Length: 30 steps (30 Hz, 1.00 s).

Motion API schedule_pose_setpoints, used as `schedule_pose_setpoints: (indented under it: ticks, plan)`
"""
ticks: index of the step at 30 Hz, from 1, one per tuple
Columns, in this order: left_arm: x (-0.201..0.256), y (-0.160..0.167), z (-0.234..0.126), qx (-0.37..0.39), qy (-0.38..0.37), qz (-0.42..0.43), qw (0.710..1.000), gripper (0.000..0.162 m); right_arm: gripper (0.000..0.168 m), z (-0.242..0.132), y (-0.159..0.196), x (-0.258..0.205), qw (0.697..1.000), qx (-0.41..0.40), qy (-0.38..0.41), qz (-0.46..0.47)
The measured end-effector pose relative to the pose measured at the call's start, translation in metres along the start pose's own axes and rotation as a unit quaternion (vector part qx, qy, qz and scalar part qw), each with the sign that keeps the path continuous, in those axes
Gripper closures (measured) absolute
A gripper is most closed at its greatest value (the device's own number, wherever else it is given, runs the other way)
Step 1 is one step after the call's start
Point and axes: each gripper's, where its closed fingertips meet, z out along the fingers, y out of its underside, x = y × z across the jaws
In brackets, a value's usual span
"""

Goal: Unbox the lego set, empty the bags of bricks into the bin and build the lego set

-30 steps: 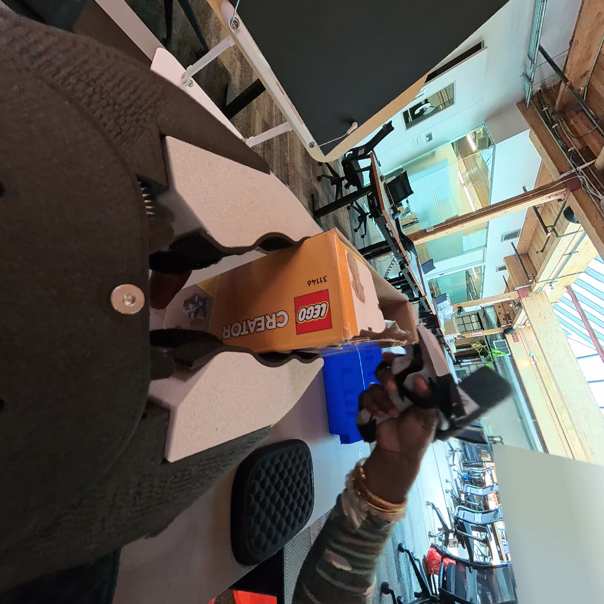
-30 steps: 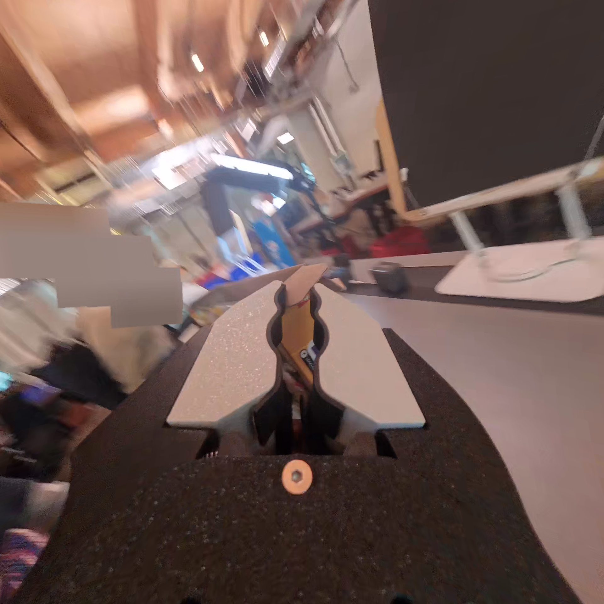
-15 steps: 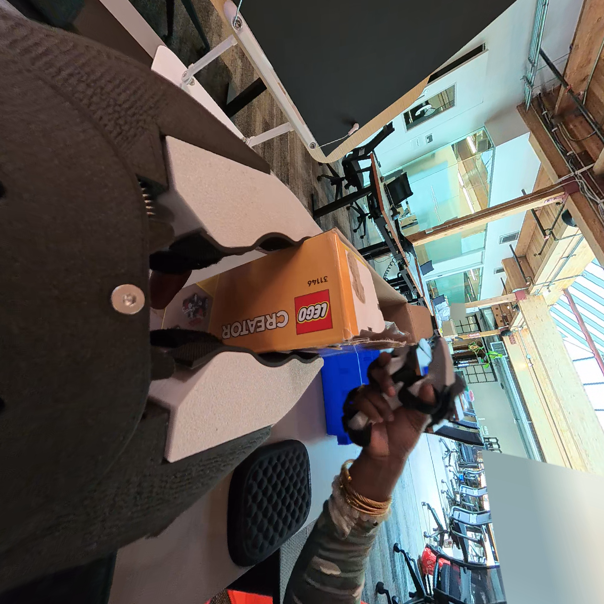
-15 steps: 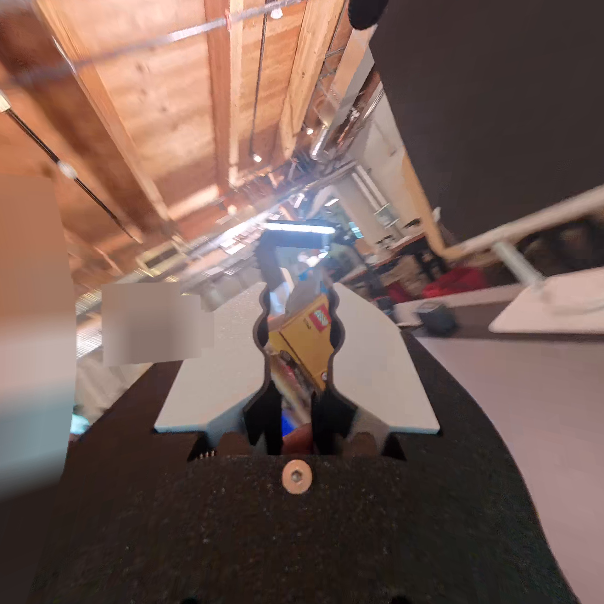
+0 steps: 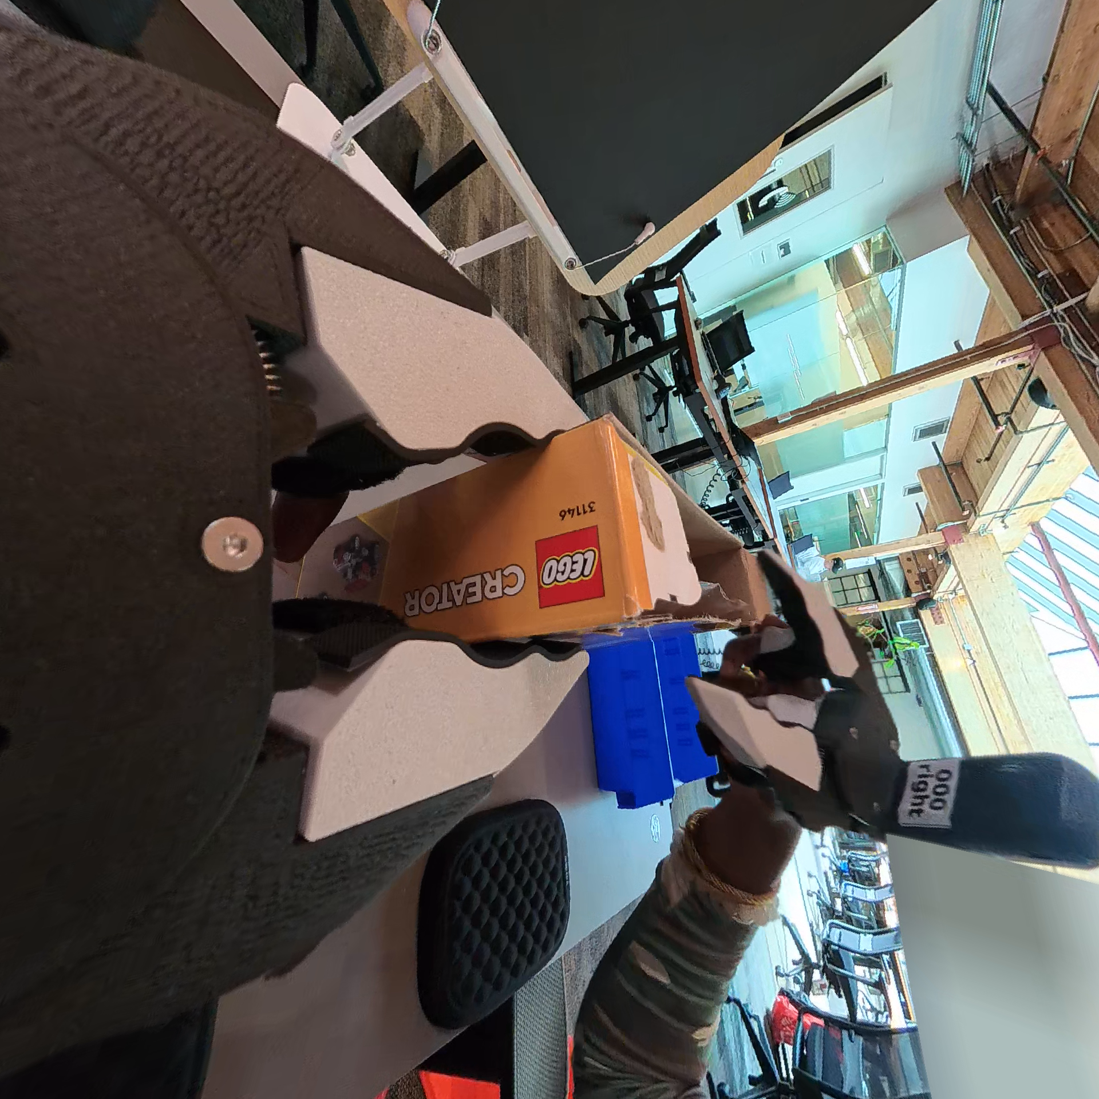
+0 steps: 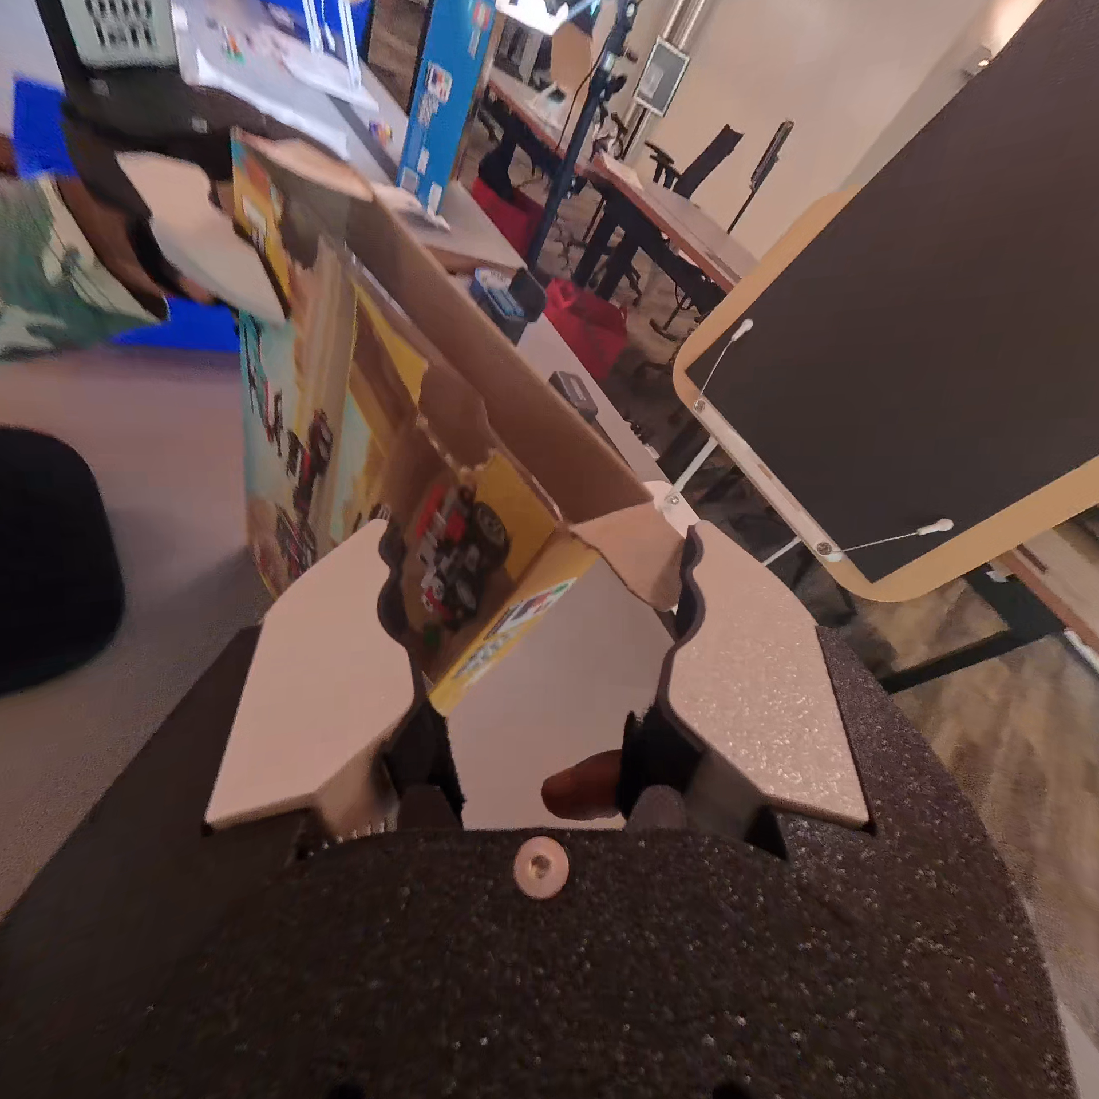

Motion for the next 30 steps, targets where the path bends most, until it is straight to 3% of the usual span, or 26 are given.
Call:
schedule_pose_setpoints:
  ticks: [7,11,19,26,30]
  plan:
    - [-0.003,0.001,0.001,0.002,-0.008,-0.007,1.0,0.102,0.091,0.009,0.011,-0.009,0.996,0.009,0.077,-0.035]
    - [-0.005,0.002,0.001,0.001,-0.015,-0.015,1.0,0.102,0.082,0.018,0.01,-0.016,0.992,0.014,0.127,-0.02]
    - [-0.012,0.002,0.001,0.009,-0.026,-0.032,0.999,0.103,0.096,0.016,0.003,-0.014,0.982,0.06,0.175,0.029]
    - [-0.011,0.002,0.0,0.011,-0.025,-0.034,0.999,0.103,0.097,0.016,0.002,-0.014,0.98,0.058,0.184,0.04]
    - [-0.005,0.001,-0.002,0.01,0.003,-0.021,1.0,0.102,0.087,0.01,0.002,-0.021,0.989,0.073,0.123,0.039]
